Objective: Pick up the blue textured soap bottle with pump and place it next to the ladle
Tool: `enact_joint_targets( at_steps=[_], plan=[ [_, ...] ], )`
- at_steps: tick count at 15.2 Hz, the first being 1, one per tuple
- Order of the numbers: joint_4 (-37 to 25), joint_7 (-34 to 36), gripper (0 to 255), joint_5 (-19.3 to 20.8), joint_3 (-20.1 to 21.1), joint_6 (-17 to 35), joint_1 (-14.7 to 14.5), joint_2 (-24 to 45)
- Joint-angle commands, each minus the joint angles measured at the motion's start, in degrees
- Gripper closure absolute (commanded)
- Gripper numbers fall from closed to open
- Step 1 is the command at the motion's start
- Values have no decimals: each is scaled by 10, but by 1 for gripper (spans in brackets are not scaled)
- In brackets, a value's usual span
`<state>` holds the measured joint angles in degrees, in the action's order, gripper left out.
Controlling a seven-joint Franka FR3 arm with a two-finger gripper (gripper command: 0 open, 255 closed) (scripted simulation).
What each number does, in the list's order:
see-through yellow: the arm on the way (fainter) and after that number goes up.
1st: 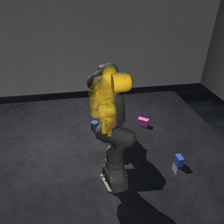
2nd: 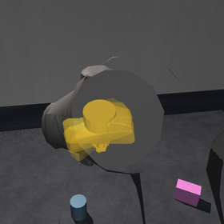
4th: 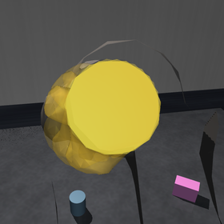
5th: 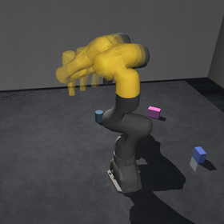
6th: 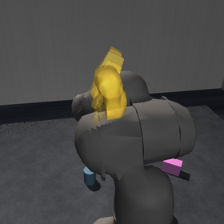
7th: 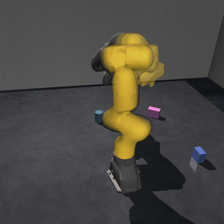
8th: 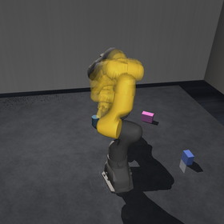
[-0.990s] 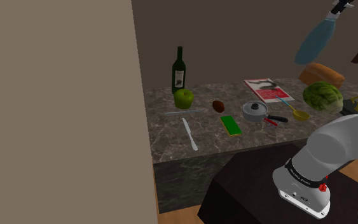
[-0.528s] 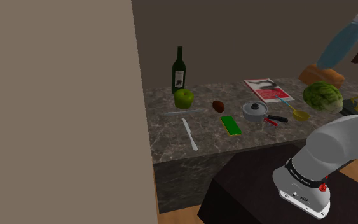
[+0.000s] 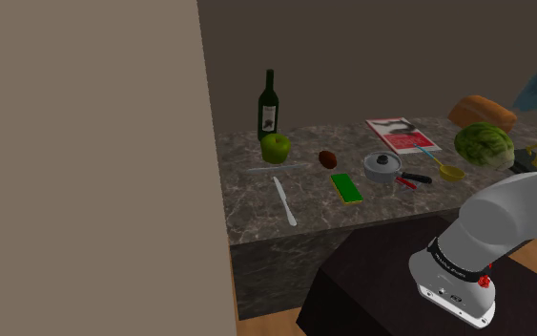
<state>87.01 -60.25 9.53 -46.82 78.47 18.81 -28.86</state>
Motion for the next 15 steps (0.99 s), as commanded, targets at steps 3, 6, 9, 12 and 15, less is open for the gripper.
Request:
enact_joint_targets(
  at_steps=[3, 6, 9, 12, 15],
  plan=[
    [-50, -68, 255, -1, -80, -20, -20, 20],
    [-44, -88, 255, 4, -102, -11, -22, 16],
    [-2, -82, 255, 15, -86, 13, -6, -2],
    [37, -78, 255, 24, -75, 36, 7, -19],
    [73, -75, 255, 32, -67, 59, 19, -34]
  ],
)
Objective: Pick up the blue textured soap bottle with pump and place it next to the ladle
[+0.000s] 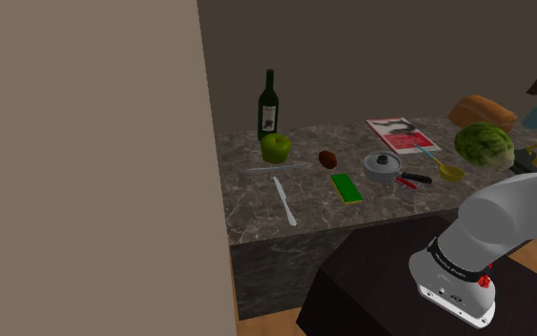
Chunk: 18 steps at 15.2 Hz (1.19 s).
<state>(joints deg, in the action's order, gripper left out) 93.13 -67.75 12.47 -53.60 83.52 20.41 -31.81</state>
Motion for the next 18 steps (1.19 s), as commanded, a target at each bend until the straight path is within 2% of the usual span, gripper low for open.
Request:
enact_joint_targets(
  at_steps=[1, 18],
  plan=[
    [23, 1, 255, 5, 3, 16, 6, -9],
    [193, 8, 255, 42, 4, 136, 47, -64]
  ],
)
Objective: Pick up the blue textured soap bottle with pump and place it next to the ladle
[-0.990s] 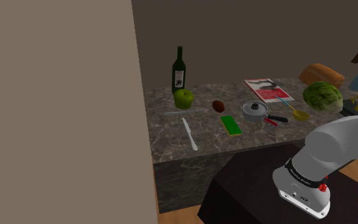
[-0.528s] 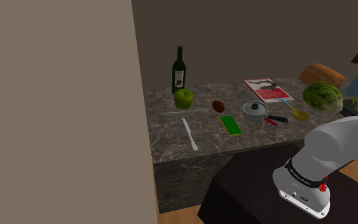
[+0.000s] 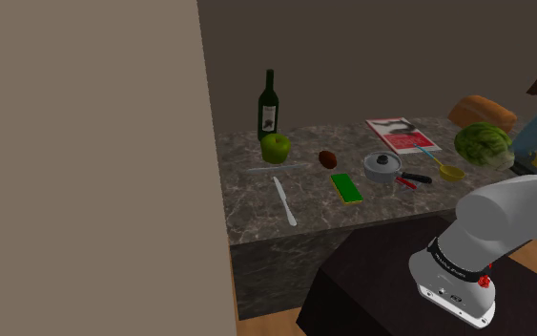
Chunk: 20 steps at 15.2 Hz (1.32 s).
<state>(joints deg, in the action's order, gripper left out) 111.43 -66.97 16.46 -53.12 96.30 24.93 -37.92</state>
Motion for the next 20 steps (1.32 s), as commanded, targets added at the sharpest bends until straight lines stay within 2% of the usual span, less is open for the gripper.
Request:
enact_joint_targets(
  at_steps=[1, 20],
  plan=[
    [18, 0, 255, 4, -2, 15, 4, -5],
    [159, -7, 255, 41, -52, 148, 19, -21]
  ],
)
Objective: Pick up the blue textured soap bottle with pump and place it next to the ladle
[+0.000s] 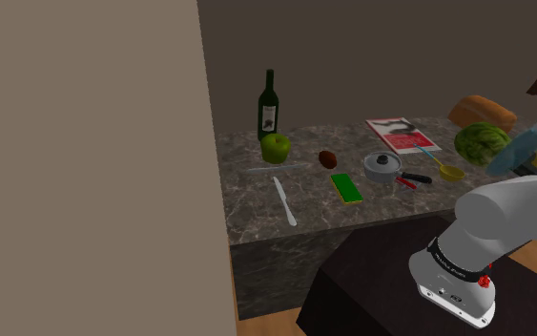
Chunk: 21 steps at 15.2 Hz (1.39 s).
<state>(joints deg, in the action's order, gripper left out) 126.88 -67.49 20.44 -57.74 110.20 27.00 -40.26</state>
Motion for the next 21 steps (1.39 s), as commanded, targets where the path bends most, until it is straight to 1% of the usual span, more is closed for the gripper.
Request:
enact_joint_targets(
  at_steps=[1, 13, 21],
  plan=[
    [11, -2, 255, 3, -10, 16, -2, 2],
    [78, -13, 255, 24, -67, 105, -14, 16],
    [80, -13, 255, 25, -70, 109, -15, 17]
  ],
)
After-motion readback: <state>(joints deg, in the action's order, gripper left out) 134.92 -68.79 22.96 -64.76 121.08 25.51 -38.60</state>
